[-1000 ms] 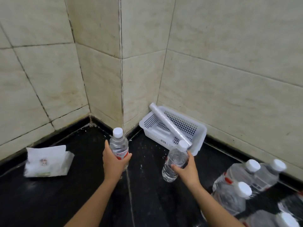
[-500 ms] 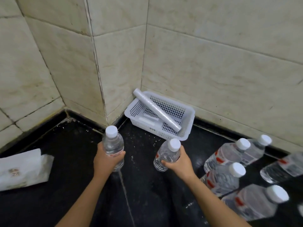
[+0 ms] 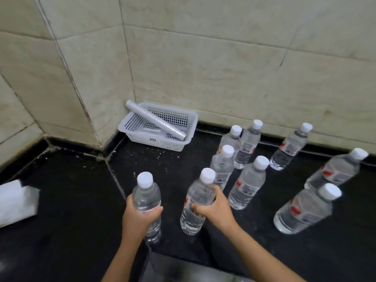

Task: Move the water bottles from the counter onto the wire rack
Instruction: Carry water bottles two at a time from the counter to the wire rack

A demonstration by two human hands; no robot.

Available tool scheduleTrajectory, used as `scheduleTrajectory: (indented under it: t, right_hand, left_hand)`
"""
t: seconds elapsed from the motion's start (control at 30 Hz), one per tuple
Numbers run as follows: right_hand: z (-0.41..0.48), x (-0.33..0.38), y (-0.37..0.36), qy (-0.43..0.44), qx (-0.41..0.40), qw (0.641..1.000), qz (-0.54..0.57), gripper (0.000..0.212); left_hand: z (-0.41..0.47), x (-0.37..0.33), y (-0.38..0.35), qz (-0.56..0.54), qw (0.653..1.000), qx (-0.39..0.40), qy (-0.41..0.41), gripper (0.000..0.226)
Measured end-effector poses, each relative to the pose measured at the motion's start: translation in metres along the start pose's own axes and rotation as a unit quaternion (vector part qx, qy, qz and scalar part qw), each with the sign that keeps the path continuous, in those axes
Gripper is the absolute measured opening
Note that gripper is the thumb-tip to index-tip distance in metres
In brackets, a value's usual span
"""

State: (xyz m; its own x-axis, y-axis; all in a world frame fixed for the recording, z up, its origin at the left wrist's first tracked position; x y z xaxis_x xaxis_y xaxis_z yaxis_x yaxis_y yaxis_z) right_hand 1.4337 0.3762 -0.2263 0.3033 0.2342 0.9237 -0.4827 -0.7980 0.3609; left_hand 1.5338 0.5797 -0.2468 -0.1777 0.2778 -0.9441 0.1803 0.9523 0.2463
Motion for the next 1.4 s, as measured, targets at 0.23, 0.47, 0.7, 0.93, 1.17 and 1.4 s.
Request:
scheduleTrajectory:
  t: [0.23, 0.47, 0.7, 0.93, 1.17, 1.4]
  right_hand:
    - [-0.127, -0.045, 0.121, -0.014, -0.106, 0.994, 0.018, 0.059]
    - [-0.292, -0.119, 0.258, -0.094, -0.274, 0.956, 0.051, 0.057]
    - [-0.437, -0.173, 0.367, -0.179, -0.444, 0.876, 0.065, 0.053]
    - [-0.521, -0.213, 0.455, -0.213, -0.550, 0.805, 0.064, 0.047]
    - [-0.545, -0.251, 0.576, -0.224, -0.596, 0.769, 0.056, 0.048]
    - [-0.566, -0.271, 0.680, -0.237, -0.643, 0.728, 0.036, 0.050]
  left_hand:
    - [-0.124, -0.004, -0.075, 0.022, 0.993, 0.099, -0.054, 0.067]
    - [-0.272, -0.004, -0.193, 0.048, 0.953, 0.285, -0.085, 0.074]
    - [-0.395, 0.001, -0.322, 0.101, 0.868, 0.468, -0.132, 0.074]
    - [-0.493, -0.004, -0.444, 0.107, 0.808, 0.556, -0.163, 0.074]
    - [-0.573, -0.010, -0.588, 0.092, 0.774, 0.611, -0.141, 0.071]
    - [-0.638, -0.040, -0.706, 0.075, 0.735, 0.658, -0.143, 0.070]
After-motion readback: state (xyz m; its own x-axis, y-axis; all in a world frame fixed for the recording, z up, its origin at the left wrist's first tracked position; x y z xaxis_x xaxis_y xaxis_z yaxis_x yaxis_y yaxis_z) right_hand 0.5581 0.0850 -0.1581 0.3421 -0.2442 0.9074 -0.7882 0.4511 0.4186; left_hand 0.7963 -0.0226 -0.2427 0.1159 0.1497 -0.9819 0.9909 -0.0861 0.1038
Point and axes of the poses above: each hand's wrist, its own z-axis towards the middle knuckle, its own y-axis out of the back of the hand, x = y × z, the point moved 6 cm from there along z, towards the middle knuckle, and after that the axes turned 3 degrees about y, right-handed, at the moved point
